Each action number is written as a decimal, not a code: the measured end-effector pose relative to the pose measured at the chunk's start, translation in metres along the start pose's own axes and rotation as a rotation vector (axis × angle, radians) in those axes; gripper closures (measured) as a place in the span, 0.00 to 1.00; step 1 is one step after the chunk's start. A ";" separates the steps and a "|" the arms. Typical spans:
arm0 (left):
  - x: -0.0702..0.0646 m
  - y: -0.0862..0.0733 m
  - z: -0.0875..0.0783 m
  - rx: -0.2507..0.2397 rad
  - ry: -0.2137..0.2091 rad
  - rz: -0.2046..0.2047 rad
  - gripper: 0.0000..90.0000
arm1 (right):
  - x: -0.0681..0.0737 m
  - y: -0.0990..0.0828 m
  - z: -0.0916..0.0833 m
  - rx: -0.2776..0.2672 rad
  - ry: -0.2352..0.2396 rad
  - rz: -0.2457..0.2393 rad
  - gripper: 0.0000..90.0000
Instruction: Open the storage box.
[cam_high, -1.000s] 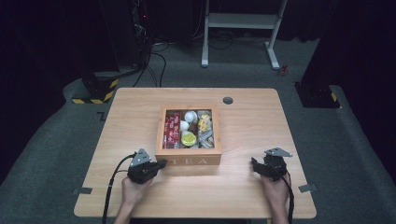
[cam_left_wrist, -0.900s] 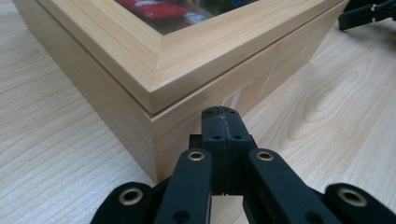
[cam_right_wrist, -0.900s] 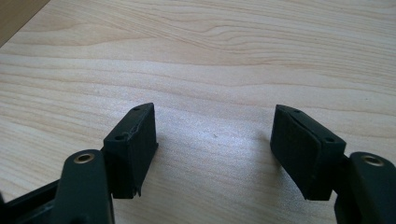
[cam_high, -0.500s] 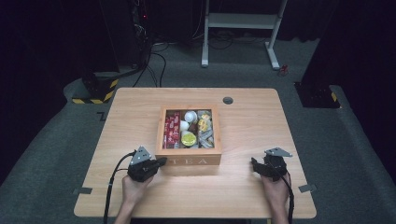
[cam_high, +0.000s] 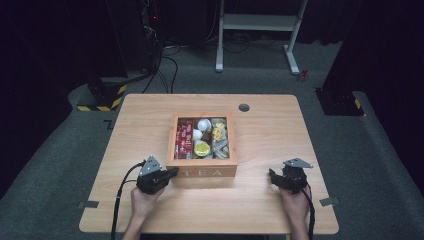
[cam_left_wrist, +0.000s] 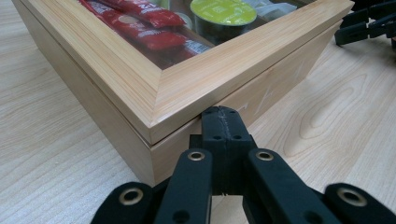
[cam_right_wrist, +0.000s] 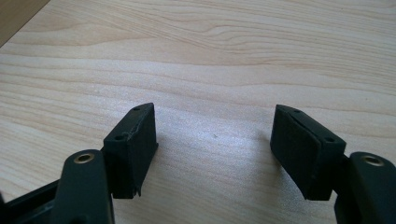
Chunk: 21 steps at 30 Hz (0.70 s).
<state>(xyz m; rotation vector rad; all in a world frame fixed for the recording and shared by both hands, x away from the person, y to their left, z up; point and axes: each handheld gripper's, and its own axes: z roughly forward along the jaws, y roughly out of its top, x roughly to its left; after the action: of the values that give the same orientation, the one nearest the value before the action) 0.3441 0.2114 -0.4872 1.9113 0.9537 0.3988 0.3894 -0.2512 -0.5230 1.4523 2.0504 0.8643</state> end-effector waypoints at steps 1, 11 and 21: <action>0.000 0.000 0.000 0.000 -0.001 -0.002 1.00 | 0.000 0.000 0.000 0.000 0.000 0.000 0.35; 0.001 0.002 -0.002 -0.007 -0.012 -0.004 1.00 | 0.000 0.000 0.000 0.000 0.000 -0.001 0.35; 0.003 0.004 -0.004 -0.030 -0.026 -0.019 1.00 | 0.000 0.000 0.000 0.000 0.000 0.000 0.35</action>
<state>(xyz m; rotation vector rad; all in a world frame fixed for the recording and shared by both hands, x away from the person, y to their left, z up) 0.3453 0.2148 -0.4824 1.8749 0.9429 0.3737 0.3893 -0.2511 -0.5230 1.4518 2.0502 0.8642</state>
